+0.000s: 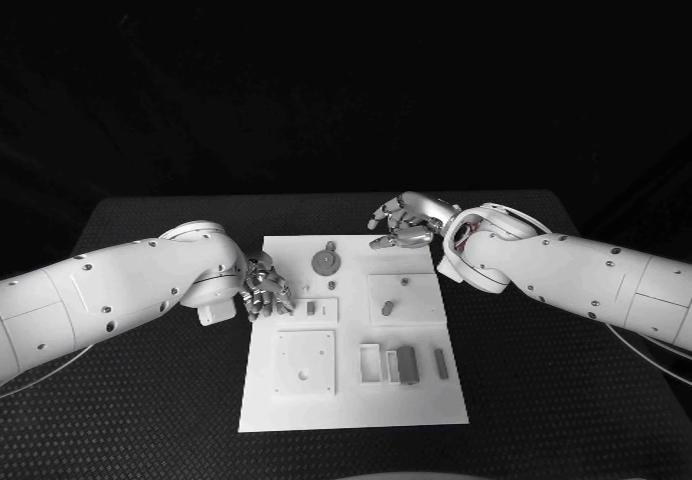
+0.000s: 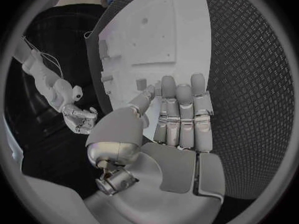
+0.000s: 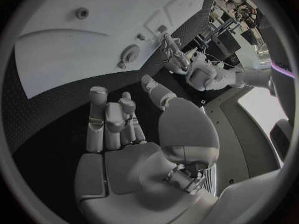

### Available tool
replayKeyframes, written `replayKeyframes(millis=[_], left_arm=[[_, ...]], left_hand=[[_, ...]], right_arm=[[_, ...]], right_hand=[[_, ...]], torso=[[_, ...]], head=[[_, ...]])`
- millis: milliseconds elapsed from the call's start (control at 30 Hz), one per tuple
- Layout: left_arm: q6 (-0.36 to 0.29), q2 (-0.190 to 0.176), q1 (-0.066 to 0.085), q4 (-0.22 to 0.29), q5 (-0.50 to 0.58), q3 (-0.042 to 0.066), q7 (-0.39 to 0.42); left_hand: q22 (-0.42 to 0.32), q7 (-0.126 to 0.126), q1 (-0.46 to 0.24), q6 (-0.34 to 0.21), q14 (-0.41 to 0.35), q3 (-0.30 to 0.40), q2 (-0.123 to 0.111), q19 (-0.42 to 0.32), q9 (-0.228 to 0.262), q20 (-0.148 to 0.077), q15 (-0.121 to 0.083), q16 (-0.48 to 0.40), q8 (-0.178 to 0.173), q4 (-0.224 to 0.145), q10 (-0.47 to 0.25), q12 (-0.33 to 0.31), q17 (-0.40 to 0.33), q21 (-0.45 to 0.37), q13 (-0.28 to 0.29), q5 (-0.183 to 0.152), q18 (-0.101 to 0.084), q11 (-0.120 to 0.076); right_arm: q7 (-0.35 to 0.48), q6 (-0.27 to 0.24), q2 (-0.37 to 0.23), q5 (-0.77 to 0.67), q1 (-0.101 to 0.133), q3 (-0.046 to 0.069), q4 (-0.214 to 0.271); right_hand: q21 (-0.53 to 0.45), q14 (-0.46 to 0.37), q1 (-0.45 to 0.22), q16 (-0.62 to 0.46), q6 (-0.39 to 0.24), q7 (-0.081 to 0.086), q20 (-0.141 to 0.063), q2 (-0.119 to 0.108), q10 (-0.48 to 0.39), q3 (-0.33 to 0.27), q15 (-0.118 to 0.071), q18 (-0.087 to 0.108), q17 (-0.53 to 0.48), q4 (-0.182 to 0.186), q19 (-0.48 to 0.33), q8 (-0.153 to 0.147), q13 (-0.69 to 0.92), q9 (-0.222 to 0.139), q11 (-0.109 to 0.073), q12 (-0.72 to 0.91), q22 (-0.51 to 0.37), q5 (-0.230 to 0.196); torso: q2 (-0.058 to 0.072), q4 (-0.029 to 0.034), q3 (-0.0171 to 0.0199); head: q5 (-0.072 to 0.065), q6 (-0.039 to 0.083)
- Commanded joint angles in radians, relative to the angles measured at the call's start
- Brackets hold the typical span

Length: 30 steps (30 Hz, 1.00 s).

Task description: Assemble the parts on the task board

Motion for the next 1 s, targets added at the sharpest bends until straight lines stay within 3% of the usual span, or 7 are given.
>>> replayKeyframes(millis=[33, 333, 1000], left_arm=[[0.028, 0.006, 0.0, 0.001, -0.043, 0.001, 0.001], [0.037, 0.017, 0.0, 0.004, -0.11, 0.001, -0.005], [0.086, 0.027, 0.001, -0.003, -0.11, 0.001, -0.01]], left_hand=[[0.002, 0.0, 0.011, 0.009, 0.0, 0.001, 0.001, 0.0, 0.001, 0.0, -0.002, 0.004, 0.002, -0.004, -0.001, 0.006, -0.001, 0.0, 0.002, 0.003, 0.007, -0.004], [0.003, 0.0, 0.012, 0.009, 0.001, 0.0, -0.001, 0.001, 0.002, 0.0, -0.003, 0.005, 0.002, -0.004, 0.0, 0.006, -0.001, 0.001, 0.002, 0.003, 0.006, -0.004], [0.007, -0.001, 0.018, 0.011, 0.002, -0.002, -0.007, 0.002, 0.002, -0.001, -0.003, 0.009, 0.004, -0.003, 0.001, 0.009, -0.001, 0.001, 0.004, 0.003, 0.007, -0.005]], right_arm=[[0.004, 0.013, 0.002, 0.0, 0.0, 0.0, 0.0], [0.004, 0.013, 0.002, 0.0, 0.0, 0.0, -0.001], [0.005, 0.014, 0.003, 0.001, 0.0, 0.0, -0.002]], right_hand=[[-0.004, -0.007, -0.004, -0.005, -0.012, 0.019, -0.006, -0.007, -0.008, -0.001, -0.001, 0.038, -0.001, 0.005, 0.002, 0.002, -0.001, -0.001, 0.001, 0.004, 0.018, 0.003], [-0.004, -0.007, -0.004, -0.005, -0.012, 0.019, -0.006, -0.007, -0.008, -0.002, -0.001, 0.038, -0.001, 0.005, 0.002, 0.002, -0.001, -0.001, 0.001, 0.005, 0.018, 0.002], [-0.005, -0.007, -0.004, -0.005, -0.012, 0.019, -0.006, -0.007, -0.008, -0.002, -0.001, 0.038, -0.001, 0.005, 0.002, 0.002, -0.002, -0.001, 0.001, 0.005, 0.019, 0.002]], torso=[[0.0, 0.0, 0.0006], [0.0, -0.0004, 0.0003], [0.0, -0.0002, -0.0005]], head=[[0.0, 0.0], [0.0, -0.002], [-0.002, -0.006]])
